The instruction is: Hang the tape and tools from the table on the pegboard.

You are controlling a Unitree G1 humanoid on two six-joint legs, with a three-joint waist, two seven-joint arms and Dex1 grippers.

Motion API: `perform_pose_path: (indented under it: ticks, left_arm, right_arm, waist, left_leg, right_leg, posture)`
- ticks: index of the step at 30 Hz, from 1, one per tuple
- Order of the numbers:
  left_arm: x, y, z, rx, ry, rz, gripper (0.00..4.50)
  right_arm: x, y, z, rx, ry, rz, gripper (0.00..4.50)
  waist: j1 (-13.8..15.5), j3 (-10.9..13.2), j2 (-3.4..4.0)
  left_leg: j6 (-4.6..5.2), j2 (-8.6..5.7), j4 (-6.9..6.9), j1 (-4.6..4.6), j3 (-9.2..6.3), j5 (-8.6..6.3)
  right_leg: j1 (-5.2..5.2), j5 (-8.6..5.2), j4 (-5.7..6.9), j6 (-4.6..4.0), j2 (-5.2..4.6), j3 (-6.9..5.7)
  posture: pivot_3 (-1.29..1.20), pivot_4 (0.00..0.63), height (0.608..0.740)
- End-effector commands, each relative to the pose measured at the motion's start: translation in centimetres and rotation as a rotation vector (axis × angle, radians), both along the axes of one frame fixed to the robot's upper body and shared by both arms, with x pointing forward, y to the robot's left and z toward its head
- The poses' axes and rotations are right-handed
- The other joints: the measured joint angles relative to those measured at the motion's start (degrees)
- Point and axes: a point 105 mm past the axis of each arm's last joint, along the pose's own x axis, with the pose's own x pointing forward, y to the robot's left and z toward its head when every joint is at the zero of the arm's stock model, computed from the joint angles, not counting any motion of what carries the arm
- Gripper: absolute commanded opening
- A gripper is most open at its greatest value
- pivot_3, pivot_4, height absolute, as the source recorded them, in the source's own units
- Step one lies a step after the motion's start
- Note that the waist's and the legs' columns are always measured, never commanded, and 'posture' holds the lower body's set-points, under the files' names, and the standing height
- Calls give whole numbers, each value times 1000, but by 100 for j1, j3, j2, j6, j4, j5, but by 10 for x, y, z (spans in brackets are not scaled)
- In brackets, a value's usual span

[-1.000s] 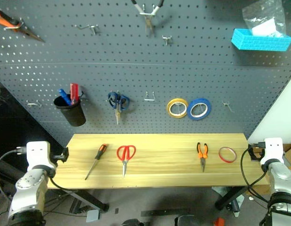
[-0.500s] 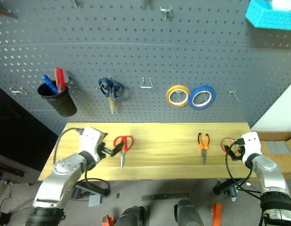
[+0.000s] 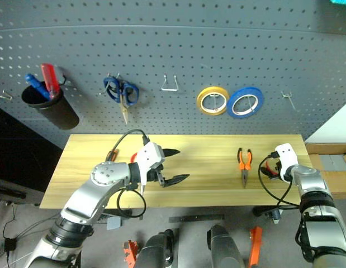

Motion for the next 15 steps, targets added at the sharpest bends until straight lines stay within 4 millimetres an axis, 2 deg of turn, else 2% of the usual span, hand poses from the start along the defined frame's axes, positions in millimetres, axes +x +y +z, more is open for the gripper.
perform_pose_path:
  ticks: [1,12,15]
  left_arm:
    - [-5,-5,6,4,-38,-52,4500]
    - [-18,-15,6,-5,5,-147,4500]
    - [-18,-21,11,-26,-8,-165,4500]
  right_arm:
    - [-3,-12,0,-57,48,17,3885]
    - [-10,-12,-10,-85,149,55,161]
    - [-12,-11,-11,-94,142,82,34]
  waist:
    - [-4,32,-10]
    - [2,39,-23]
    - [1,39,-23]
  left_leg:
    - [0,0,0,0,0,0]
    - [-1,0,4,1,-4,0]
    - [-1,0,6,1,-4,0]
  right_leg:
    - [0,0,0,0,0,0]
    - [1,-7,2,17,-2,-4]
    - [2,-9,4,22,-2,-4]
  posture:
    - [-93,329,740]
    - [-94,314,740]
    - [-99,313,740]
